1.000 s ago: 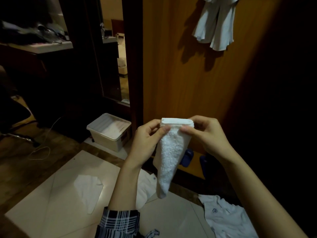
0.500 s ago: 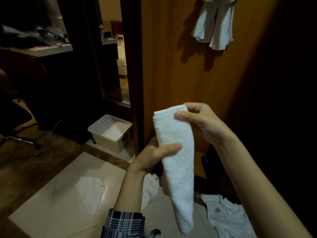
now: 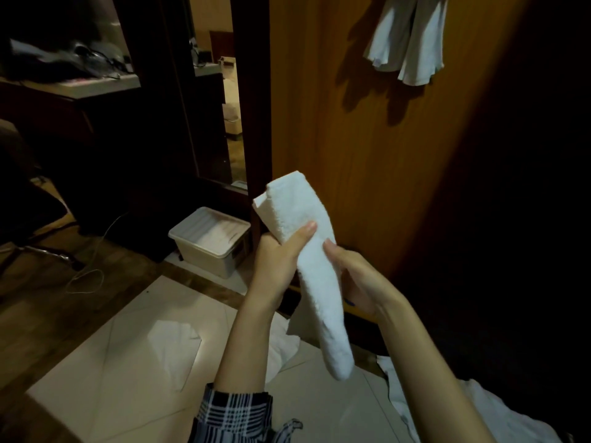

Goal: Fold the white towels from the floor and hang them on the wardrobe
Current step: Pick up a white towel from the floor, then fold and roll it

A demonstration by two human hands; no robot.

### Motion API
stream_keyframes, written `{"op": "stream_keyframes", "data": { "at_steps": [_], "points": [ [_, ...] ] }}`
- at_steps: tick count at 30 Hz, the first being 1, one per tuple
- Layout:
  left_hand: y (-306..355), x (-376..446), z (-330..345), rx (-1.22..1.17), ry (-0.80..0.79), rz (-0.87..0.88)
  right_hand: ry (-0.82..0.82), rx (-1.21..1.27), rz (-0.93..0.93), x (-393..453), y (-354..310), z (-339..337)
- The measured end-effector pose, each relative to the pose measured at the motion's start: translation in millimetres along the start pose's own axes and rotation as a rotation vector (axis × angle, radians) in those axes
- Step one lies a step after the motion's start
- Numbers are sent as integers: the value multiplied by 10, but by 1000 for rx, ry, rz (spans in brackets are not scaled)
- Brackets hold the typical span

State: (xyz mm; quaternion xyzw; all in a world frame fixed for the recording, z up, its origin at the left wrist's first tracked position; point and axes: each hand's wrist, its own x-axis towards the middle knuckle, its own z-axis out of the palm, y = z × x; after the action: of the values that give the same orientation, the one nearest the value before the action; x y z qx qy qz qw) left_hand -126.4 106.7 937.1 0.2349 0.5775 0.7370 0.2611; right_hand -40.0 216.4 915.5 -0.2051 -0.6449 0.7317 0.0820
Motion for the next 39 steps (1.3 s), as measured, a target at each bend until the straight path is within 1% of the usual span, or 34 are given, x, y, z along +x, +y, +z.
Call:
{"op": "stream_keyframes", "data": {
  "at_steps": [4, 6, 8, 12, 17, 19, 26, 29, 31, 32, 34, 37, 39],
  "points": [
    [-42, 46, -12, -38, 187, -36, -20, -54, 46, -30, 66, -26],
    [-56, 73, -37, -94, 267, -59, -29, -76, 74, -54, 100, -19],
    [-63, 87, -73, -173, 327, -62, -49, -80, 97, -73, 185, -37],
    [-89, 99, -190, -299, 428, -71, -96, 23, 114, -154, 313, -82],
    [-145, 110, -367, -479, 575, -154, -95, -58, 143, -180, 373, -220],
    [-177, 111, -445, -492, 625, -163, -94, -29, 155, -192, 384, -266],
    [-275, 132, -539, -457, 676, -208, -23, 238, 170, -213, 356, -250],
    [-275, 142, -548, -440, 679, -215, 23, 450, 188, -226, 352, -256],
    [-289, 165, -551, -420, 681, -208, 11, 613, 157, -229, 381, -271],
    [-291, 178, -548, -410, 679, -201, 2, 649, 129, -234, 395, -275],
    [-268, 190, -521, -402, 675, -179, 1, 639, 79, -232, 430, -272],
    [-235, 197, -449, -416, 675, -144, 8, 564, 54, -191, 452, -230],
    [-236, 201, -405, -416, 684, -131, 87, 583, 61, -142, 474, -191]
  ]
}}
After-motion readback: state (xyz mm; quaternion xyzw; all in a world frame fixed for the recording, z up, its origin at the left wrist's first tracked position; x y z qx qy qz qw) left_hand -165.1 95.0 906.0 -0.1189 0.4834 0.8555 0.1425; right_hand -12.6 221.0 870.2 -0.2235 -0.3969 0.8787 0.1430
